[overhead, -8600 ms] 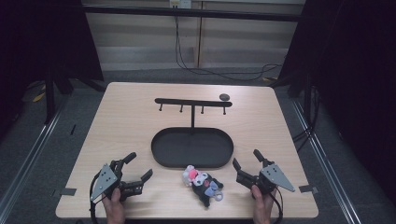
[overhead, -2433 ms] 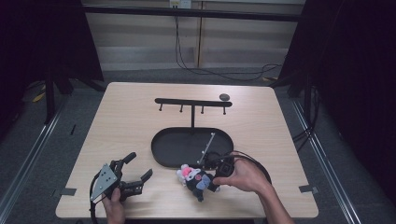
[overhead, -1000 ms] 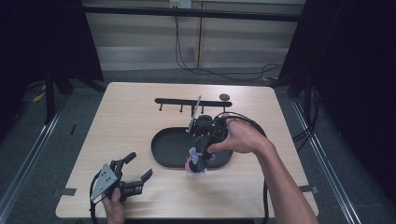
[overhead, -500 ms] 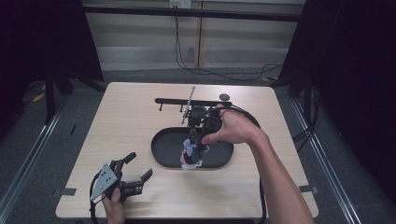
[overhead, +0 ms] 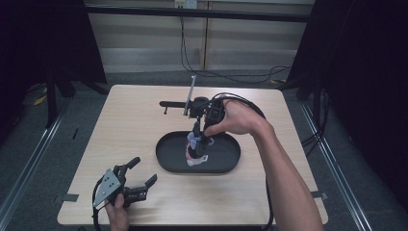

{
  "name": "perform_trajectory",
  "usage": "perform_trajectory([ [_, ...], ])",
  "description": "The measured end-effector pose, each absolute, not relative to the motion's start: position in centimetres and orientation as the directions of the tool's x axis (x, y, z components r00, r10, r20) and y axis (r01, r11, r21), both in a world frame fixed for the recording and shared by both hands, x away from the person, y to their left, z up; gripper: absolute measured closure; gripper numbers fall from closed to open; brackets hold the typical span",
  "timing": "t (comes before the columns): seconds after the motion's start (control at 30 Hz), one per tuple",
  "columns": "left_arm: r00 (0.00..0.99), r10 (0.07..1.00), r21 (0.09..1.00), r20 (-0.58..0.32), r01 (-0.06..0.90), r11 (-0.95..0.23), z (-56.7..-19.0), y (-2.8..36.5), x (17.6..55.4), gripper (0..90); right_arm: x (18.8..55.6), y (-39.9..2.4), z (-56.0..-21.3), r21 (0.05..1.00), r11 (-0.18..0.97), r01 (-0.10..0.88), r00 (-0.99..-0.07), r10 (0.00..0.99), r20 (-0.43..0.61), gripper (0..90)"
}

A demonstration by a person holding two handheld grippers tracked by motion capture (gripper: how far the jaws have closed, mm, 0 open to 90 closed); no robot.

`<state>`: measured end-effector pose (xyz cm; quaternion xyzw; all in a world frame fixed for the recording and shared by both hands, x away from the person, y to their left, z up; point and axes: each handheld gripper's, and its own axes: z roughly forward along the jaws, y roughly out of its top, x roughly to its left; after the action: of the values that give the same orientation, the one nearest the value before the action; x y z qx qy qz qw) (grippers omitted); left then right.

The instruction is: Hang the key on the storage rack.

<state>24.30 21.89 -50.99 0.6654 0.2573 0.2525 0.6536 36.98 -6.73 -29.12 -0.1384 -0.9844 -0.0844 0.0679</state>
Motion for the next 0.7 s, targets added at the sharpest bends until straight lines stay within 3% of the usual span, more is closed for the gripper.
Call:
perform_trajectory([
  [0.7, 0.737, 0.676, 1.000, -0.003, 0.008, -0.004, -51.0, 21.8, 24.3, 15.3, 40.2, -6.5, -27.9, 0.140, 0.941, 0.307, -0.948, 0.290, 0.130, 87.1],
])
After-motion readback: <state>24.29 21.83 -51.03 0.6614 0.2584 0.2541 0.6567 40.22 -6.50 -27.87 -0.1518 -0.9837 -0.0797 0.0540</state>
